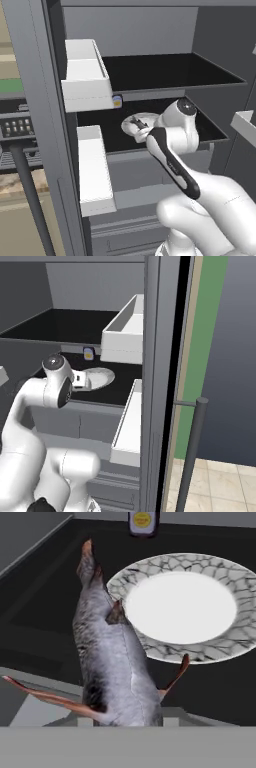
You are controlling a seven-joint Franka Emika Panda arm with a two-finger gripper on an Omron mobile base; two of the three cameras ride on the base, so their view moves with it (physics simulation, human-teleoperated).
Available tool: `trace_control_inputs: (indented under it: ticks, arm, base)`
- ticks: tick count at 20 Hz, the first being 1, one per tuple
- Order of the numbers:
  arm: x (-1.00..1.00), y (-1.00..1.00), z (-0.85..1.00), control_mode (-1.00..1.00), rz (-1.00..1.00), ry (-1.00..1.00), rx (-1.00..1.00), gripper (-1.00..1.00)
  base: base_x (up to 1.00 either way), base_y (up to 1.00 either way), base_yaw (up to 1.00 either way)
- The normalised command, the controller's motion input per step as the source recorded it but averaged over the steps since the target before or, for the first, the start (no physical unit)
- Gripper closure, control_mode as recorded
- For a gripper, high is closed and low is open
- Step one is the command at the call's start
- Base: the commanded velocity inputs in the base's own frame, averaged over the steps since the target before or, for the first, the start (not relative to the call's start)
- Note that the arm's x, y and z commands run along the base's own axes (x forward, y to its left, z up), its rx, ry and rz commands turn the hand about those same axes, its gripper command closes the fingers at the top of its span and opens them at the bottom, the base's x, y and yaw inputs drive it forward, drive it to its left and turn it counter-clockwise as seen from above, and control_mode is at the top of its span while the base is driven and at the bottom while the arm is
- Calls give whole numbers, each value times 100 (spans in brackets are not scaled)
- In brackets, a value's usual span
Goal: Retrieve the fish from the fridge and place it on the saucepan with marinade on the stove.
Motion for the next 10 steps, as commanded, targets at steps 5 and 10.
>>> trace_control_inputs:
  ticks: [5, 10]
  arm:
    - [-70, 0, 65, -100, 0, 1, 0, 100]
    - [-92, -2, 54, -100, 0, -2, 0, 100]
  base:
    - [0, 0, 0]
    - [0, 0, 0]
